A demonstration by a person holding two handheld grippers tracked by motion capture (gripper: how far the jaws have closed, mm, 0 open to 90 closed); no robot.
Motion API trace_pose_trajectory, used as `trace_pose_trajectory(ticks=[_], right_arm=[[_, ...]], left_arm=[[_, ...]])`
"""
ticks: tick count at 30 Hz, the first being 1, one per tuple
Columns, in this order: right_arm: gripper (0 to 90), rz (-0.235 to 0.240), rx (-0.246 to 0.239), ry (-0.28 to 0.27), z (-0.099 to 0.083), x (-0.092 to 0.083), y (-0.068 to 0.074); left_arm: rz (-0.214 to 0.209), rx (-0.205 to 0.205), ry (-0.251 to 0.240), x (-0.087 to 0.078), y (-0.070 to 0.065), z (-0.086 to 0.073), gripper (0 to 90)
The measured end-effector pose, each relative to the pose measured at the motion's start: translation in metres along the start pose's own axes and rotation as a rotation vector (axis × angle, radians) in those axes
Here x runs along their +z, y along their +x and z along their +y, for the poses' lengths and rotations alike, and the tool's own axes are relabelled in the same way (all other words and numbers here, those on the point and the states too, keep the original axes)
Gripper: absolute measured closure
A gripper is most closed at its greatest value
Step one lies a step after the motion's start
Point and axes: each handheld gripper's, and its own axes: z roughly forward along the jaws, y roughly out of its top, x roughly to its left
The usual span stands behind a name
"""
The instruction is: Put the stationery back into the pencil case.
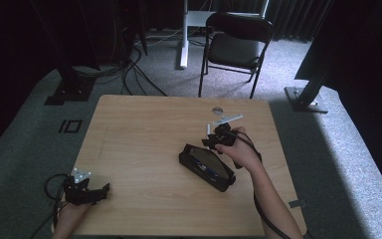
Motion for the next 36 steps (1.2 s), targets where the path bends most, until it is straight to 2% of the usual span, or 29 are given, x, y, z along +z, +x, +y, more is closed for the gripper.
trace_pose_trajectory(ticks=[2, 10, 16, 19, 27, 36], right_arm=[[62.6, -0.007, 0.005, 0.001, 0.000, 0.000, -0.001], [60.4, -0.071, 0.104, -0.031, -0.006, 0.010, -0.021], [59.1, -0.117, 0.156, -0.030, -0.011, 0.022, -0.035], [58.7, -0.122, 0.187, -0.046, -0.012, 0.025, -0.043], [57.5, -0.144, 0.208, -0.011, -0.014, 0.041, -0.057], [56.7, -0.145, 0.215, 0.033, -0.014, 0.065, -0.064]], left_arm=[[0.000, 0.000, 0.000, 0.000, 0.000, 0.000, 0.9], [0.000, 0.000, 0.000, 0.000, 0.000, 0.000, 0.9], [0.000, 0.000, 0.000, 0.000, 0.000, 0.000, 0.9], [0.000, 0.000, 0.000, 0.000, 0.000, 0.000, 0.9], [0.000, 0.000, 0.000, 0.000, 0.000, 0.000, 0.9], [0.000, 0.000, 0.000, 0.000, 0.000, 0.000, 0.9]])
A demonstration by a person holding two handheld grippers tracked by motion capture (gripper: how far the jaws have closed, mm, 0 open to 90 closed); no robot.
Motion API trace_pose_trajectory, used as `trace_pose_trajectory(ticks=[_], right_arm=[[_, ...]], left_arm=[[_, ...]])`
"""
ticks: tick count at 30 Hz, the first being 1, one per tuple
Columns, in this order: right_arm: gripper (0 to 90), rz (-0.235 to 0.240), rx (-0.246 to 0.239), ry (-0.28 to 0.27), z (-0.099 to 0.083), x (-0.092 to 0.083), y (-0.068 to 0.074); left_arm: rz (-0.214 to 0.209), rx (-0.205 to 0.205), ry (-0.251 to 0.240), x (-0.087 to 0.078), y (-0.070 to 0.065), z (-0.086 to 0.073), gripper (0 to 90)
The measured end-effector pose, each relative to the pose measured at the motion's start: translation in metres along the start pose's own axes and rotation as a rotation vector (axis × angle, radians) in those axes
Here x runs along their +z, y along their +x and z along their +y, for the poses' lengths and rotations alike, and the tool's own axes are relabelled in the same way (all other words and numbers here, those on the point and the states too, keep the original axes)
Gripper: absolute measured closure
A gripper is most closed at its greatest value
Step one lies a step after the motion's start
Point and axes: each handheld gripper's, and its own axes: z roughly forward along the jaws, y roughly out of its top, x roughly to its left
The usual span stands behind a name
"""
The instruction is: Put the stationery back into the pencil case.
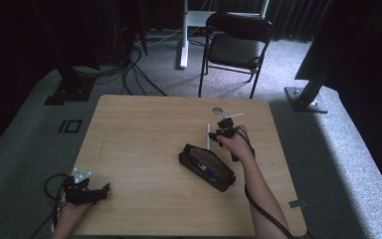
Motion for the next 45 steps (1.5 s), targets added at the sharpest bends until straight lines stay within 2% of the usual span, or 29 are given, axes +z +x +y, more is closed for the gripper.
trace_pose_trajectory(ticks=[3, 8, 16, 24, 29, 32, 38, 45], right_arm=[[56.7, -0.007, 0.005, 0.004, 0.003, 0.005, 0.001], [57.1, -0.036, -0.018, 0.037, 0.008, 0.015, 0.003], [58.0, -0.035, -0.015, 0.068, 0.007, 0.028, 0.006], [59.4, -0.048, -0.018, 0.084, 0.007, 0.032, 0.006], [62.0, -0.038, -0.013, 0.101, 0.005, 0.035, 0.007], [63.6, -0.036, -0.035, 0.123, 0.003, 0.037, 0.007], [65.7, -0.043, -0.047, 0.138, 0.003, 0.039, 0.006], [68.1, -0.044, -0.060, 0.137, 0.001, 0.039, 0.005]], left_arm=[[0.000, 0.000, 0.000, 0.000, 0.000, 0.000, 0.9], [0.000, 0.000, 0.000, 0.000, 0.000, 0.000, 0.9], [0.000, 0.000, 0.000, 0.000, 0.000, 0.000, 0.9], [0.000, 0.000, 0.000, 0.000, 0.000, 0.000, 0.9], [0.000, 0.000, 0.000, 0.000, 0.000, 0.000, 0.9], [0.000, 0.000, 0.000, 0.000, 0.000, 0.000, 0.9], [0.000, 0.000, 0.000, 0.000, 0.000, 0.000, 0.9], [0.000, 0.000, 0.000, 0.000, 0.000, 0.000, 0.9]])
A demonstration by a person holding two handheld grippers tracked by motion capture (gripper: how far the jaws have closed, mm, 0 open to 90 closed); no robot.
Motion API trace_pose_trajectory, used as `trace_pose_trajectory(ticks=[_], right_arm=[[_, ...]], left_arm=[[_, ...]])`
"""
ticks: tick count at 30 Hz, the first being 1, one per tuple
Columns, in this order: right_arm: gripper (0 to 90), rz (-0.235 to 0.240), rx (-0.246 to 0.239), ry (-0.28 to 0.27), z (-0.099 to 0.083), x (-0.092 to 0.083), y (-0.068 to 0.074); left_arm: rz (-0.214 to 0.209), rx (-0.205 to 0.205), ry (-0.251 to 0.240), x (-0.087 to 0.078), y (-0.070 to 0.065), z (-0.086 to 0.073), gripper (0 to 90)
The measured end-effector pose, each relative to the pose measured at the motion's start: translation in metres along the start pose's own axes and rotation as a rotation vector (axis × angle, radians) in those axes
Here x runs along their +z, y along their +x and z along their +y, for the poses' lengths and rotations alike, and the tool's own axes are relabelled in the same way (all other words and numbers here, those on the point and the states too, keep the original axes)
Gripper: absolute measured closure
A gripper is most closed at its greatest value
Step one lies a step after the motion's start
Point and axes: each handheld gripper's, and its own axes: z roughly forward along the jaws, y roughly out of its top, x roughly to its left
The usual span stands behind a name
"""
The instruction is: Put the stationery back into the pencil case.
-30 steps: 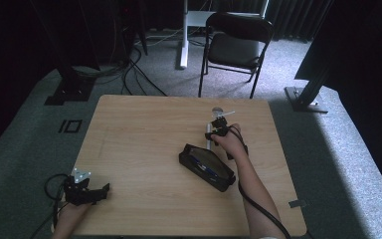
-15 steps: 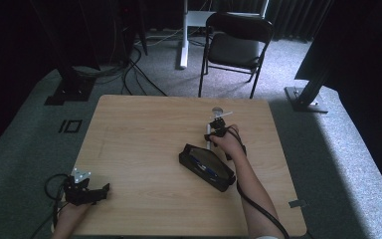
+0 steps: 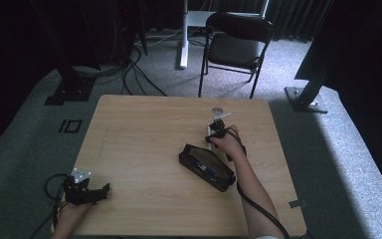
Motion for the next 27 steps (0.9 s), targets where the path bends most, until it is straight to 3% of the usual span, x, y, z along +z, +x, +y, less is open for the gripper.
trace_pose_trajectory(ticks=[7, 12, 16, 22, 27], right_arm=[[72.1, -0.046, -0.025, 0.004, -0.001, -0.001, -0.004], [76.1, -0.043, -0.030, 0.006, -0.003, -0.003, -0.008], [78.0, -0.038, 0.007, 0.009, -0.003, -0.004, -0.010], [78.4, -0.038, 0.002, 0.019, -0.002, -0.004, -0.010], [78.5, -0.013, 0.024, 0.020, -0.002, -0.005, -0.011]], left_arm=[[0.000, 0.000, 0.000, 0.000, 0.000, 0.000, 0.9], [0.000, 0.000, 0.000, 0.000, 0.000, 0.000, 0.9], [0.000, 0.000, 0.000, 0.000, 0.000, 0.000, 0.9], [0.000, 0.000, 0.000, 0.000, 0.000, 0.000, 0.9], [0.000, 0.000, 0.000, 0.000, 0.000, 0.000, 0.9]])
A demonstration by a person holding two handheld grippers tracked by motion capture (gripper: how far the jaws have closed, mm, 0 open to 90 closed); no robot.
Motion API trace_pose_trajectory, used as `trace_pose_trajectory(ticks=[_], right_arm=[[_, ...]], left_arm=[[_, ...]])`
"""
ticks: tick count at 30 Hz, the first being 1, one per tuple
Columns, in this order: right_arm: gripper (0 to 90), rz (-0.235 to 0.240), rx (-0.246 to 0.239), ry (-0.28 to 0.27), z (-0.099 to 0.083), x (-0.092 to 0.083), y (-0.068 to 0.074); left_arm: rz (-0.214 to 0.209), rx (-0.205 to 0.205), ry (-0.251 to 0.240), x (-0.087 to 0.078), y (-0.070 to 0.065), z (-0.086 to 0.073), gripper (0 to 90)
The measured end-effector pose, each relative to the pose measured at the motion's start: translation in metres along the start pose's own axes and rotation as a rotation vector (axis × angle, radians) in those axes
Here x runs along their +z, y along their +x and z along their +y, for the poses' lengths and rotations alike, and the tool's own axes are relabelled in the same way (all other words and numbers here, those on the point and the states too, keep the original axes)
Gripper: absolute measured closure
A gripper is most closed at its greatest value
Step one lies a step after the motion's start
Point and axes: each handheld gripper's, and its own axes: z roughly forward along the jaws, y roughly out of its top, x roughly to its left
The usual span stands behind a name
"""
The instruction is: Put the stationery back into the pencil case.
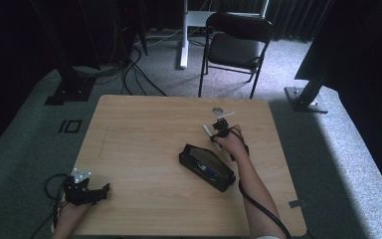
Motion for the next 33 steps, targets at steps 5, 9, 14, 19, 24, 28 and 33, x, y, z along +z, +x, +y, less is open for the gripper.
trace_pose_trajectory(ticks=[5, 9, 14, 19, 24, 28, 33], right_arm=[[78.5, 0.006, 0.003, -0.023, 0.003, -0.008, -0.001], [78.5, 0.013, 0.007, -0.034, 0.004, -0.018, -0.004], [78.5, 0.016, -0.001, -0.034, 0.003, -0.028, -0.006], [78.5, 0.025, 0.009, -0.041, -0.001, -0.037, -0.011], [78.5, 0.033, 0.007, -0.053, -0.003, -0.049, -0.013], [78.5, 0.039, -0.004, -0.065, -0.004, -0.060, -0.014], [78.5, 0.054, -0.011, -0.082, -0.005, -0.073, -0.014]], left_arm=[[0.000, 0.000, 0.000, 0.000, 0.000, 0.000, 0.9], [0.000, 0.000, 0.000, 0.000, 0.000, 0.000, 0.9], [0.000, 0.000, 0.000, 0.000, 0.000, 0.000, 1.0], [0.000, 0.000, 0.000, 0.000, 0.000, 0.000, 1.0], [0.000, 0.000, 0.000, 0.000, 0.000, 0.000, 0.9], [0.000, 0.000, 0.000, 0.000, 0.000, 0.000, 0.9], [0.000, 0.000, 0.000, 0.000, 0.000, 0.000, 0.9]])
